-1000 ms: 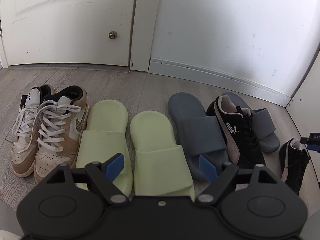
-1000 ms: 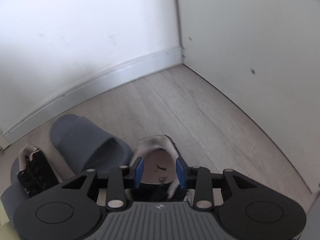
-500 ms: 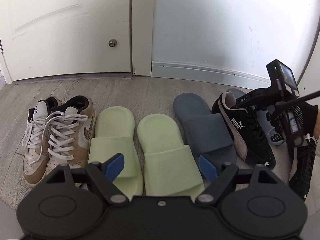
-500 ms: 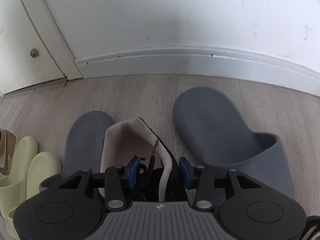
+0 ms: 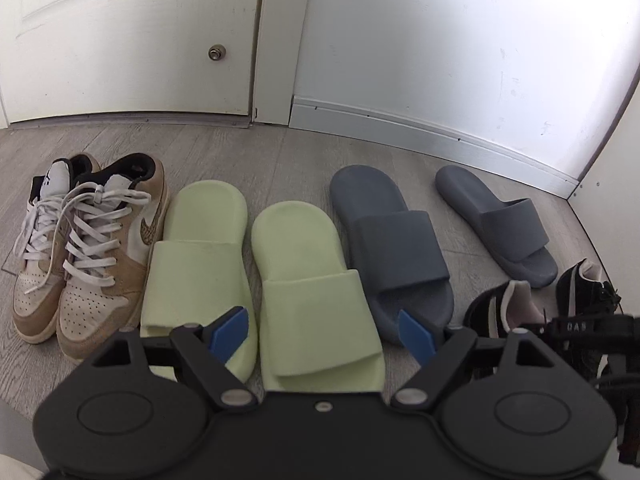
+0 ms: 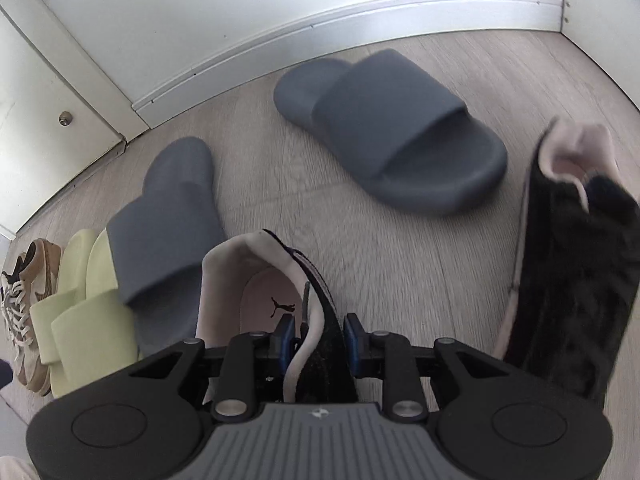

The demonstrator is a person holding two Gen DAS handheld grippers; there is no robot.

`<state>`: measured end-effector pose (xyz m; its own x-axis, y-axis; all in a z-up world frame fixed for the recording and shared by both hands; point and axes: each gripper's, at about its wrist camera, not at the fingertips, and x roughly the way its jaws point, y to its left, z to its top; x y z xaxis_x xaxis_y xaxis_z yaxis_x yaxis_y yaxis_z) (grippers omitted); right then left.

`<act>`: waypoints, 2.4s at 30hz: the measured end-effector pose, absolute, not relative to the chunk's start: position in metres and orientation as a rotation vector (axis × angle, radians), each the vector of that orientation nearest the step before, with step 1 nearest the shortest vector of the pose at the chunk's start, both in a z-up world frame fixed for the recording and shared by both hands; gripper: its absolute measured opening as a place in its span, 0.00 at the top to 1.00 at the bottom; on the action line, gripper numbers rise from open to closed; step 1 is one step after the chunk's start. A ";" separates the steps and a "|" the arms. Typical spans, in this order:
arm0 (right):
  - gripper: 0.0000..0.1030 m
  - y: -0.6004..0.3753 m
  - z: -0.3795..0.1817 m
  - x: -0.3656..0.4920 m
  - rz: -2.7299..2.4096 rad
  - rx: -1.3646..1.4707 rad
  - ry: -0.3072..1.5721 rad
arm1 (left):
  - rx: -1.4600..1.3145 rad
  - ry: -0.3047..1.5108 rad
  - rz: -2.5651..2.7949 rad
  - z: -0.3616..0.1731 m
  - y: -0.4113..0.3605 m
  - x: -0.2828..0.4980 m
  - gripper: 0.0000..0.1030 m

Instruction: Organize scattered shoes

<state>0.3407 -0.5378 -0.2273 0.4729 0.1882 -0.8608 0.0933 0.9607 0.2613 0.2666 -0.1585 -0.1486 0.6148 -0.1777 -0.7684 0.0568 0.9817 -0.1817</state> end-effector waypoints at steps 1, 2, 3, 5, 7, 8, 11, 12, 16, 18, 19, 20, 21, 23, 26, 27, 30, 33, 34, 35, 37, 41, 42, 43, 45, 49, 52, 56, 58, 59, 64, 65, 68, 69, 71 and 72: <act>0.73 -0.540 -0.227 0.336 0.037 0.293 1.066 | -0.133 0.893 -0.130 -0.147 -0.159 0.266 0.20; 0.73 -0.543 -0.227 0.331 0.014 0.297 1.051 | -0.125 0.887 -0.127 -0.146 -0.159 0.265 0.20; 0.73 -0.546 -0.227 0.326 -0.008 0.301 1.036 | -0.122 0.884 -0.124 -0.145 -0.158 0.265 0.20; 0.80 -0.554 -0.226 0.328 -0.039 0.307 1.006 | -0.117 0.878 -0.118 -0.144 -0.157 0.264 0.20; 0.81 -0.564 -0.222 0.332 -0.067 0.291 0.994 | -0.118 0.880 -0.113 -0.144 -0.155 0.265 0.20; 0.82 -0.568 -0.220 0.331 -0.082 0.281 0.980 | -0.120 0.884 -0.109 -0.145 -0.155 0.265 0.20; 0.83 -0.579 -0.214 0.332 -0.182 0.208 0.940 | -0.111 0.886 -0.104 -0.146 -0.155 0.265 0.20; 0.84 -0.584 -0.213 0.334 -0.208 0.202 0.932 | -0.102 0.884 -0.105 -0.145 -0.156 0.265 0.20; 0.84 -0.591 -0.212 0.335 -0.235 0.124 0.913 | -0.069 0.880 -0.111 -0.145 -0.161 0.265 0.20; 0.85 -0.590 -0.213 0.335 -0.245 0.032 0.902 | -0.054 0.880 -0.115 -0.145 -0.164 0.264 0.20; 0.86 -0.592 -0.213 0.335 -0.249 -0.001 0.900 | -0.047 0.880 -0.115 -0.145 -0.165 0.264 0.20; 0.86 -0.597 -0.212 0.335 -0.253 -0.018 0.897 | -0.044 0.881 -0.117 -0.146 -0.166 0.264 0.20; 0.86 -0.603 -0.211 0.336 -0.262 -0.031 0.895 | -0.040 0.882 -0.118 -0.146 -0.166 0.264 0.20; 0.87 -0.619 -0.208 0.340 -0.288 -0.046 0.893 | -0.042 0.884 -0.121 -0.147 -0.166 0.265 0.20; 0.92 -0.633 -0.207 0.351 -0.352 -0.156 0.881 | -0.056 0.892 -0.118 -0.149 -0.165 0.266 0.20; 0.92 -0.637 -0.206 0.354 -0.377 -0.180 0.883 | -0.062 0.894 -0.116 -0.150 -0.164 0.266 0.20; 0.87 -0.648 -0.198 0.358 -0.420 -0.169 0.876 | -0.089 0.908 -0.113 -0.154 -0.162 0.269 0.20; 0.68 -0.646 -0.173 0.347 -0.366 -0.052 0.790 | -0.121 0.925 -0.118 -0.158 -0.159 0.271 0.20; 0.63 -0.642 -0.164 0.342 -0.333 0.002 0.742 | -0.130 0.932 -0.119 -0.159 -0.159 0.272 0.20; 0.56 -0.638 -0.158 0.340 -0.288 0.076 0.715 | -0.135 0.938 -0.120 -0.160 -0.159 0.272 0.20; 0.53 -0.630 -0.154 0.342 -0.174 0.239 0.705 | -0.135 0.942 -0.121 -0.162 -0.159 0.272 0.20; 0.46 -0.583 -0.175 0.364 0.138 0.408 0.808 | -0.115 0.933 -0.110 -0.160 -0.159 0.270 0.20; 0.46 -0.565 -0.184 0.370 0.185 0.400 0.857 | -0.110 0.927 -0.107 -0.159 -0.158 0.269 0.20; 0.46 -0.547 -0.194 0.376 0.232 0.392 0.905 | -0.107 0.921 -0.102 -0.157 -0.156 0.269 0.20; 0.46 -0.526 -0.213 0.384 0.294 0.483 0.975 | -0.109 0.915 -0.095 -0.155 -0.153 0.269 0.20; 0.46 -0.504 -0.258 0.390 0.304 0.829 1.059 | -0.129 0.922 -0.092 -0.156 -0.146 0.270 0.20; 0.45 -0.498 -0.271 0.387 0.252 0.981 0.982 | -0.137 0.937 -0.092 -0.159 -0.143 0.271 0.20; 0.53 -0.499 -0.293 0.382 0.139 1.306 0.876 | -0.118 0.929 -0.085 -0.157 -0.143 0.269 0.20; 0.59 -0.502 -0.293 0.377 0.110 1.309 0.791 | -0.110 0.917 -0.083 -0.155 -0.143 0.269 0.20; 0.61 -0.504 -0.289 0.375 0.100 1.274 0.759 | -0.110 0.915 -0.083 -0.154 -0.142 0.269 0.20; 0.64 -0.550 -0.277 0.356 0.004 1.249 0.683 | -0.111 0.918 -0.087 -0.156 -0.141 0.269 0.20; 0.64 -0.560 -0.276 0.352 -0.019 1.248 0.672 | -0.111 0.921 -0.090 -0.157 -0.142 0.269 0.20; 0.66 -0.601 -0.270 0.342 -0.092 1.240 0.647 | -0.119 0.931 -0.099 -0.161 -0.143 0.269 0.20; 0.63 -0.609 -0.267 0.341 -0.095 1.228 0.662 | -0.122 0.934 -0.102 -0.162 -0.144 0.270 0.20; 0.60 -0.621 -0.252 0.342 -0.105 1.136 0.740 | -0.121 0.935 -0.105 -0.163 -0.144 0.269 0.20; 0.57 -0.623 -0.242 0.344 -0.098 1.061 0.785 | -0.118 0.933 -0.105 -0.163 -0.144 0.270 0.20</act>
<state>0.3435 -0.6232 -0.2415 0.7303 0.2869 -0.6199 0.4308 0.5108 0.7440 0.2696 -0.1444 -0.1626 0.5910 -0.1412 -0.7942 0.0386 0.9884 -0.1470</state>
